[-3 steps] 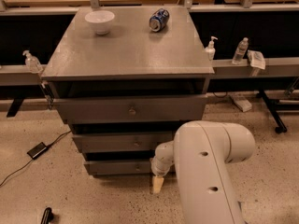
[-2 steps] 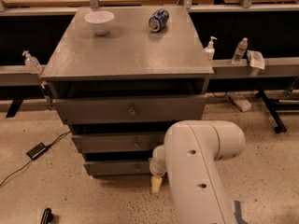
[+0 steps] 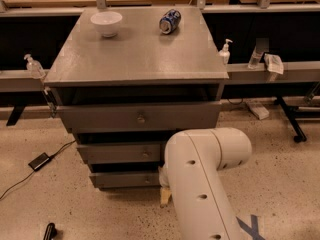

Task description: Open bottom drawer

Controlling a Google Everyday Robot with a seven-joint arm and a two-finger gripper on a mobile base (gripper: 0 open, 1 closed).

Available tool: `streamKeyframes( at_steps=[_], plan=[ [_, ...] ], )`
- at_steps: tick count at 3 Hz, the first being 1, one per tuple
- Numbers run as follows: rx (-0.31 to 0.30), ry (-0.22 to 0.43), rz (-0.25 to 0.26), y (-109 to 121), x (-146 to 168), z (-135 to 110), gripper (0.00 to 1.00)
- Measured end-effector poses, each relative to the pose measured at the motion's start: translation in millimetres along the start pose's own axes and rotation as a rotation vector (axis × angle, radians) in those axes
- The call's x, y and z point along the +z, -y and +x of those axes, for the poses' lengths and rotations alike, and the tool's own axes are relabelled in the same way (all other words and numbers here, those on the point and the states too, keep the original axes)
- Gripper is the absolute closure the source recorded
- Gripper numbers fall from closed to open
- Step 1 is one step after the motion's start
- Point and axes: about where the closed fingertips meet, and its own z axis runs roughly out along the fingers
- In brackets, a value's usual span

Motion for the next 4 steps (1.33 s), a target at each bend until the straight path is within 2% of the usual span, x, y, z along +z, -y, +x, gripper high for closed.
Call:
streamKeyframes(
  at_steps=[2, 3, 4],
  plan=[
    [0.026, 0.011, 0.046, 18.2, 22.8, 5.7, 0.0],
    [0.05, 0.011, 0.042, 28.8, 40.8, 9.3, 0.02],
    [0.066, 0.01, 0.03, 37.5, 52.6, 12.0, 0.25]
  ],
)
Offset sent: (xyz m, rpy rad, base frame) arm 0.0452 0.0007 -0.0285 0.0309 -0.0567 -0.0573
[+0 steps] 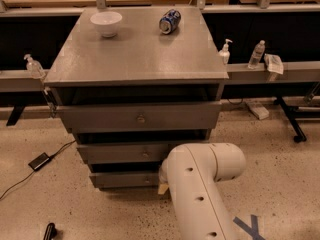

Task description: Open bottom drawer

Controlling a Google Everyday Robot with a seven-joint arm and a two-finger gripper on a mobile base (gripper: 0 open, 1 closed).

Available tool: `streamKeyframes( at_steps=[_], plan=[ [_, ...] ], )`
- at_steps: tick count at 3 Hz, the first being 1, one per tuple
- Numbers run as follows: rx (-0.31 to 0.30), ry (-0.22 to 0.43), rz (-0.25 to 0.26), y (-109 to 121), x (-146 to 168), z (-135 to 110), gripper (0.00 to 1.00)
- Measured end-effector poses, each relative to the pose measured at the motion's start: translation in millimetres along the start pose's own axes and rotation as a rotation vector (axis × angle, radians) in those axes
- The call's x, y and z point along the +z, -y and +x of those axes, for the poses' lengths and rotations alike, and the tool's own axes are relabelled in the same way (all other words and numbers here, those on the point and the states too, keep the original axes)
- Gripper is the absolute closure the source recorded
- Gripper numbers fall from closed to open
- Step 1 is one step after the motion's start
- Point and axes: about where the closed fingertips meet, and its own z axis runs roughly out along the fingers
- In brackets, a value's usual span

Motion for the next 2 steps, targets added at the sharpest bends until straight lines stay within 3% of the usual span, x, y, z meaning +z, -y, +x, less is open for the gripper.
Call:
streamKeyframes(
  at_steps=[2],
  plan=[
    [0.002, -0.002, -0.01, 3.2, 4.6, -0.1, 0.7]
  ],
)
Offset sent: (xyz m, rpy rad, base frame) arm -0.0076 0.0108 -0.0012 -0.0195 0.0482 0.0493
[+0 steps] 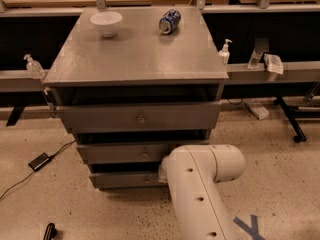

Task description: Open bottom drawer

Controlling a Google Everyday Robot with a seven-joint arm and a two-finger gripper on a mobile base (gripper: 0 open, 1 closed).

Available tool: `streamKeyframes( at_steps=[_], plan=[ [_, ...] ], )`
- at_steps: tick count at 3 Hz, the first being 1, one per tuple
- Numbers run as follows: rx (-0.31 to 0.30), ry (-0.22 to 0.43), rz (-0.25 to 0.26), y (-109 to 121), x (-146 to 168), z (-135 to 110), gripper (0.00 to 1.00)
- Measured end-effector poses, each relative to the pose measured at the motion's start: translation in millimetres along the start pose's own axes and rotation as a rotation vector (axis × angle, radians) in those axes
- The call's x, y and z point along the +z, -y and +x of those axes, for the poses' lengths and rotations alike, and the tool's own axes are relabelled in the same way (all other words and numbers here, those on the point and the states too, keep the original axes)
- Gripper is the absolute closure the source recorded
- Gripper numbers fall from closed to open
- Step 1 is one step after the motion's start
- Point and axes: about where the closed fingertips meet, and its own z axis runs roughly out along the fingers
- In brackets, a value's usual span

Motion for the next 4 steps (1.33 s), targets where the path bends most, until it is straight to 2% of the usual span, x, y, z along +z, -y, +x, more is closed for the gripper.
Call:
streamKeyframes(
  at_steps=[1, 2, 3, 4],
  plan=[
    [-0.004, 0.002, -0.006, -2.2, -0.6, -1.4, 0.95],
    [-0.01, 0.008, -0.017, -6.2, -2.6, -4.4, 1.0],
    [-0.039, 0.037, -0.071, -27.1, -3.0, -15.7, 1.0],
    [-0.039, 0.037, -0.072, -27.2, -3.1, -15.6, 1.0]
  ],
)
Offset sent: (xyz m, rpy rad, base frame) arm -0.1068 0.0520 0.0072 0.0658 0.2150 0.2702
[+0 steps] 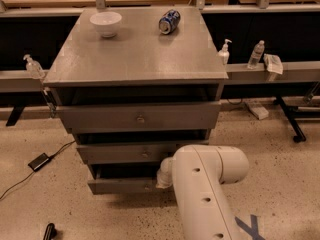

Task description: Open bottom drawer

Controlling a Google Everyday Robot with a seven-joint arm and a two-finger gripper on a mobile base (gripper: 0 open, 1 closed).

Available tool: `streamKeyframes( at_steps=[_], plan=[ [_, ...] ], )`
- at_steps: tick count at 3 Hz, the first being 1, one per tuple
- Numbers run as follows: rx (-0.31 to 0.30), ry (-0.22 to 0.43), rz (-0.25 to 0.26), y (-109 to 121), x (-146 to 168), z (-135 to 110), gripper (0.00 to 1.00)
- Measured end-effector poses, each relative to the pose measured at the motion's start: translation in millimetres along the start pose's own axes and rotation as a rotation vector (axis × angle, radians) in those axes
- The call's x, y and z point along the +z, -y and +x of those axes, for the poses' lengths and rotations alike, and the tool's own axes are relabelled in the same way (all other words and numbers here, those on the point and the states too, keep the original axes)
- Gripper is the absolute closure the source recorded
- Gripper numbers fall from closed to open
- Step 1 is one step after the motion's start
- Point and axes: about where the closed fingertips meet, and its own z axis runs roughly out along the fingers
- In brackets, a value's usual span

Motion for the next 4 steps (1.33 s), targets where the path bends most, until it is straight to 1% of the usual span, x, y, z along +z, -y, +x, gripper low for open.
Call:
streamKeyframes(
  at_steps=[4],
  plan=[
    [0.0, 0.0, -0.001, -0.3, 0.1, 0.2, 1.0]
  ],
)
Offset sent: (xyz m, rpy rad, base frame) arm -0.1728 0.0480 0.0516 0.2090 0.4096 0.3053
